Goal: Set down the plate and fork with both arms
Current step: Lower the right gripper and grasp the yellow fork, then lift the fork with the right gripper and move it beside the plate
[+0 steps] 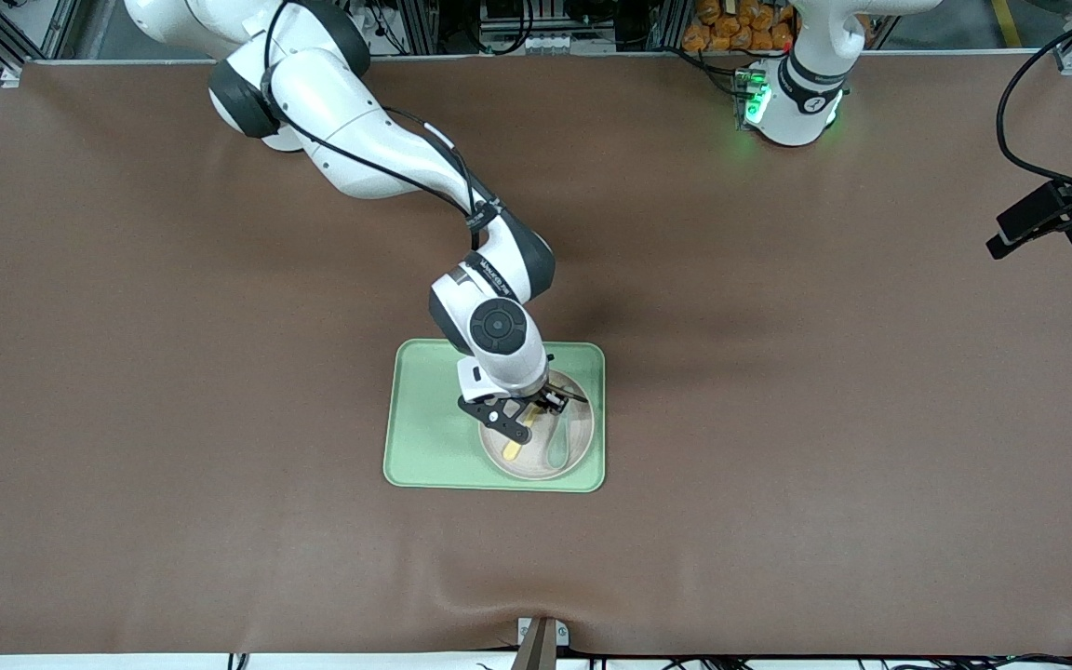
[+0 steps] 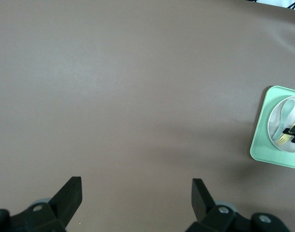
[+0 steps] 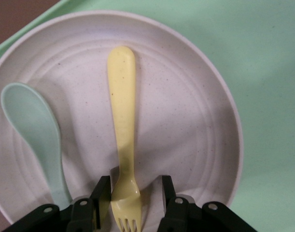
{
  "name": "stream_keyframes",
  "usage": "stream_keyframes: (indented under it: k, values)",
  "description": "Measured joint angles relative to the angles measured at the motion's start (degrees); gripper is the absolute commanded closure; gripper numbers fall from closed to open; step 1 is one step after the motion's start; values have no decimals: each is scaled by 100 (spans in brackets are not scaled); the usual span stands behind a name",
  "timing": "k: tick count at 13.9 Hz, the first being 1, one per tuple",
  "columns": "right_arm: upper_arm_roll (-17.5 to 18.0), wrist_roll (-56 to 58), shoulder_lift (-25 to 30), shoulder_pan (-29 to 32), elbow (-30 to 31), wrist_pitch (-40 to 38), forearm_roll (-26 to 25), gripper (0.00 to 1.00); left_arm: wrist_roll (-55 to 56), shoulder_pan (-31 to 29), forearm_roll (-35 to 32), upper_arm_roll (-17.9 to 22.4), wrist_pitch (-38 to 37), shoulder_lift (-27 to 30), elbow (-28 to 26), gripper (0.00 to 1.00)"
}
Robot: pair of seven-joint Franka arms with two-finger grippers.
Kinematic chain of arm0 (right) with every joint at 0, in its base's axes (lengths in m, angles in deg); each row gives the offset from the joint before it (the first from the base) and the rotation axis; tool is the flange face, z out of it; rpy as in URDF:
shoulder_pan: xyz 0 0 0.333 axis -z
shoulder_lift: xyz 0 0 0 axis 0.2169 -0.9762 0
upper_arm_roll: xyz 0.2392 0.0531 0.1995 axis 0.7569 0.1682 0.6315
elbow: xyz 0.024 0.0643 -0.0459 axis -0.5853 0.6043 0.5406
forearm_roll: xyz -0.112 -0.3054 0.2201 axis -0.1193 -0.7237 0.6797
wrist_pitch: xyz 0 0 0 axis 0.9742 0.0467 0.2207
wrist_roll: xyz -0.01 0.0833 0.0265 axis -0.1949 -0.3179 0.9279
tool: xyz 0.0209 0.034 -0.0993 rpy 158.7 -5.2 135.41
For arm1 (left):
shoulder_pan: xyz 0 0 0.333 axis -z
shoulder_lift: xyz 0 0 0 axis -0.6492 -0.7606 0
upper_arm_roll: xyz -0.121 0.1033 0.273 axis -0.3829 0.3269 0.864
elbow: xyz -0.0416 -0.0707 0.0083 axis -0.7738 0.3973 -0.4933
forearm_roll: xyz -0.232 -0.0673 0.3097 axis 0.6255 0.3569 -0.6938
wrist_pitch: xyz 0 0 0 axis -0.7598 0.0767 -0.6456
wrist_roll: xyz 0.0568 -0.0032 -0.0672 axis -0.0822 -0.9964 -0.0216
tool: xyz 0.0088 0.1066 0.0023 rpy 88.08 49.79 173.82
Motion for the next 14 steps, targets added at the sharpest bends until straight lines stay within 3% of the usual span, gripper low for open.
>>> stream_keyframes:
  k: [1, 4, 7, 9, 14]
  values:
    - [1, 0, -7, 0, -1, 1, 0, 49, -1, 0, 0, 0, 6, -5, 0, 0]
    - [3, 0, -13, 0, -10, 2, 0, 72, -2, 0, 0, 0, 10, -10, 0, 0]
    - [3, 0, -18, 0, -18, 2, 0, 89, -4, 0, 0, 0, 10, -17, 0, 0]
    - [3, 0, -22, 0, -29, 2, 0, 94, -5, 0, 0, 0, 10, -19, 0, 0]
    - [6, -7, -21, 13, -99, -39, 2, 96, -6, 0, 0, 0, 10, -19, 0, 0]
